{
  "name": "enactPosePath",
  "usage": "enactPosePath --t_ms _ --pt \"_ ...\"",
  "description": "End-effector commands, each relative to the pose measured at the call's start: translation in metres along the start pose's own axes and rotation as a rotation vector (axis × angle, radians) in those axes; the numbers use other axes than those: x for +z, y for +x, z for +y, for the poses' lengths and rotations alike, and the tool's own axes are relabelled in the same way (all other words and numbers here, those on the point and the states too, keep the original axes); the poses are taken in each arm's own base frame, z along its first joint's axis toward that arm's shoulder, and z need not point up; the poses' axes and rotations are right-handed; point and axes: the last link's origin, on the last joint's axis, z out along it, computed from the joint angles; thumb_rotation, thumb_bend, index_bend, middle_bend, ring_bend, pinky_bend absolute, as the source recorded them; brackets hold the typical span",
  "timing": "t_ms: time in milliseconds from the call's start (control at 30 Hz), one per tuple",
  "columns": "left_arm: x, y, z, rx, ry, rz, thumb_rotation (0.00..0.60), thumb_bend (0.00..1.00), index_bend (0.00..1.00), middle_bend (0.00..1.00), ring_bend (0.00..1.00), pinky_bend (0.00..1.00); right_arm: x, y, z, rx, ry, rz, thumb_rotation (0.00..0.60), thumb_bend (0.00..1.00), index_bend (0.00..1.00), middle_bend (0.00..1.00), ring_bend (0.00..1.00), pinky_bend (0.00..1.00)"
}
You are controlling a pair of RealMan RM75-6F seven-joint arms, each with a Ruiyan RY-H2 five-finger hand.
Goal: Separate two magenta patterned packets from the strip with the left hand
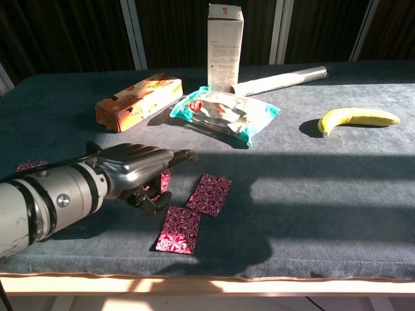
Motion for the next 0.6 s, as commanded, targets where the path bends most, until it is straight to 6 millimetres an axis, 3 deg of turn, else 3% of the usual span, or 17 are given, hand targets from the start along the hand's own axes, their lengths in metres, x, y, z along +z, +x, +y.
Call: enactPosePath --t_ms 33,67,133,200,267,333,467,600 --pt "-0.027 0.016 -0.032 -0.01 0.032 0.086 0.6 0.49 0.0 0.82 0.93 0.99 -0.001 -0.001 -0.001 -0.006 0.004 -0.002 0.6 0.31 0.0 0.0 0.0 0.01" --pt "-0.041 0.017 -0.049 0.003 0.051 0.095 0.6 0.47 0.0 0.68 0.83 0.94 -0.002 -0.002 -0.002 -0.012 0.007 -0.001 0.6 0.31 0.0 0.0 0.0 0.01" --pt "-0.063 0.016 -0.075 0.026 0.083 0.097 0.6 0.45 0.0 0.42 0.54 0.75 -0.004 -0.003 -0.003 -0.024 0.013 -0.002 0.6 0.31 0.0 0.0 0.0 0.01" --pt "-0.092 0.011 -0.106 0.045 0.12 0.102 0.6 0.44 0.0 0.13 0.15 0.37 -0.005 -0.005 -0.005 -0.037 0.02 -0.005 0.6 0.31 0.0 0.0 0.0 0.01" --pt "-0.122 0.004 -0.137 0.034 0.164 0.152 0.6 0.44 0.0 0.01 0.01 0.11 -0.007 -0.008 -0.008 -0.047 0.029 -0.011 0.6 0.31 0.0 0.0 0.0 0.01" --pt "-0.144 -0.003 -0.157 0.014 0.194 0.212 0.6 0.44 0.0 0.0 0.0 0.01 -0.007 -0.009 -0.01 -0.056 0.037 -0.013 0.6 0.31 0.0 0.0 0.0 0.01" --pt "-0.194 -0.023 -0.191 -0.096 0.258 0.367 0.6 0.42 0.0 0.0 0.0 0.0 -0.007 -0.014 -0.014 -0.071 0.045 -0.02 0.6 0.31 0.0 0.0 0.0 0.01" --pt "-0.209 -0.025 -0.201 -0.063 0.257 0.408 0.6 0.42 0.0 0.0 0.0 0.0 -0.007 -0.018 -0.019 -0.08 0.055 -0.03 0.6 0.31 0.0 0.0 0.0 0.01"
